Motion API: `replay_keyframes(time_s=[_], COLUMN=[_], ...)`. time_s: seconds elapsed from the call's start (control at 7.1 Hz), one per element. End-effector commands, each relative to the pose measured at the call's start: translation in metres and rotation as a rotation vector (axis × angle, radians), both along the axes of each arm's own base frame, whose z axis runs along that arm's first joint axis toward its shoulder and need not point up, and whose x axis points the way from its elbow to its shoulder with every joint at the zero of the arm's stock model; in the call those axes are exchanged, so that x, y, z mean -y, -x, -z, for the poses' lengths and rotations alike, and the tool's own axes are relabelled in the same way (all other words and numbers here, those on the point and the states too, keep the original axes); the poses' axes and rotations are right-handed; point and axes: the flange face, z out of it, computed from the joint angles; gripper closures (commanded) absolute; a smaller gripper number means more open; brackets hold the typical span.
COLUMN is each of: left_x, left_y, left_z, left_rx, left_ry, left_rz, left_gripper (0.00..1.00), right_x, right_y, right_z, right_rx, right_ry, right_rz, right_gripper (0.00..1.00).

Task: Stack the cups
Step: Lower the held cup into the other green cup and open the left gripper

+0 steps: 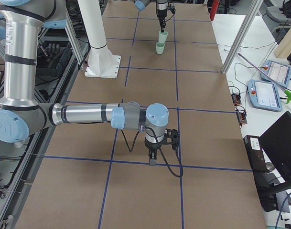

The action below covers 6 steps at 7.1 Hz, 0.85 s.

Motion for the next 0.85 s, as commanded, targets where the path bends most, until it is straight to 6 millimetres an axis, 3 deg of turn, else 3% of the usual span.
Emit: replay_keyframes(time_s=[0.0,0.28,0.42,0.56,0.7], left_x=[-0.0089,-0.0085,-0.0084,-0.008,-0.0078], left_y=[-0.0207,-0.021,-0.0211,-0.0213,-0.0214], left_z=[0.0036,0.0027,0.0004,-0.0012,-0.0004], left_rx=[0.026,0.029,0.033,0.036,0.035], left_ry=[-0.025,-0.023,-0.02,-0.019,-0.021], left_rz=[0.0,0.001,0.001,0.002,0.003], left_gripper=[1.0,1.0,0.91,0.42,0.23], right_x=[0.0001,0.0001,0.0,0.0,0.0], right_y=[0.0003,0.0003,-0.0003,-0.0003,-0.0003], right_z=[0.0,0.0,0.0,0.0,0.0], right_rx=[0.0,0.0,0.0,0.0,0.0], right_ry=[0.0,0.0,0.0,0.0,0.0], right_rz=[0.001,0.001,-0.001,-0.001,-0.001], right_gripper=[0.0,0.0,0.0,0.0,0.0])
